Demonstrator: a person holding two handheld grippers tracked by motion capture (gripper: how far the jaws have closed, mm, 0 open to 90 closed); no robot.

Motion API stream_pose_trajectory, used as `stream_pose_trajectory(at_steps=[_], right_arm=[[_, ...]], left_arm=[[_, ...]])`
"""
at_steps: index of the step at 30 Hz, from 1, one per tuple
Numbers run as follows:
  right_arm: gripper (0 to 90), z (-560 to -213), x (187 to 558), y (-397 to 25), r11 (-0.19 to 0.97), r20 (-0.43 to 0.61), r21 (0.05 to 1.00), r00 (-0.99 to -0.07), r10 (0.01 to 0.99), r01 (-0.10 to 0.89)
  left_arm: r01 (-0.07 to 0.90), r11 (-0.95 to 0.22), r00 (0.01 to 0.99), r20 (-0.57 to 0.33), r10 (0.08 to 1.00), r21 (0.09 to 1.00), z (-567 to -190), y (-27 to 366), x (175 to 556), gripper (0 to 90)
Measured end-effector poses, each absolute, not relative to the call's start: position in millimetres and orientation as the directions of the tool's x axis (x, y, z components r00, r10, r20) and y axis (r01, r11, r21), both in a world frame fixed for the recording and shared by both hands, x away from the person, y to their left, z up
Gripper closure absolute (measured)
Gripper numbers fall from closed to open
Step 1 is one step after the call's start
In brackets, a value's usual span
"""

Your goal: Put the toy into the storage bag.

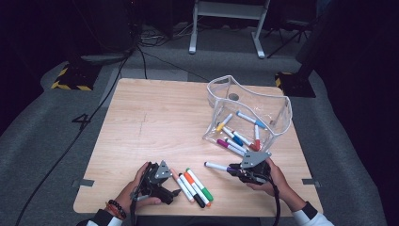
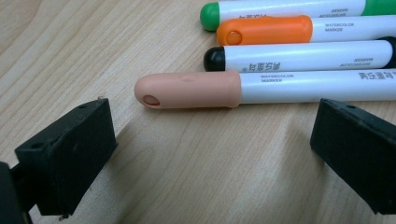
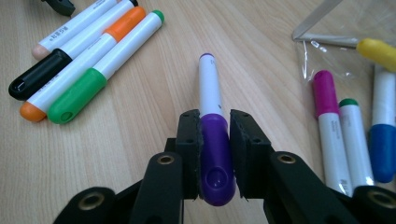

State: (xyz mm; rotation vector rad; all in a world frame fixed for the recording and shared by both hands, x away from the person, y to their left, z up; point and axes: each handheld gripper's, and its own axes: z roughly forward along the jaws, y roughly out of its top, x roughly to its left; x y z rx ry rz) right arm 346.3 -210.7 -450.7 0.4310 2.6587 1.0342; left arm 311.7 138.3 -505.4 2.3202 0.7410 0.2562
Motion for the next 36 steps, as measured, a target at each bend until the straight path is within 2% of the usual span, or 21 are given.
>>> stream_pose_trajectory(at_steps=[9, 18, 28, 36], right_arm=[[75.0, -428, 348, -210, 0.717, -0.186, 0.685, -0.919, 0.347, 0.132], [75.0, -379, 354, -211, 0.736, -0.305, 0.676, -0.891, 0.335, 0.046], [75.0, -299, 376, -233, 0.701, -0.408, 0.713, -0.808, 0.425, 0.009], [75.0, -273, 402, -252, 0.665, -0.42, 0.746, -0.746, 0.517, 0.042]], left_arm=[[0.438, -0.608, 0.819, -0.015, 0.574, 0.662, -505, 138, 312, 0.4], [0.44, -0.608, 0.819, -0.017, 0.574, 0.661, -505, 138, 312, 0.3], [0.441, -0.607, 0.819, -0.019, 0.574, 0.661, -505, 138, 312, 0.2], [0.44, -0.607, 0.82, -0.02, 0.572, 0.661, -505, 138, 312, 0.2]])
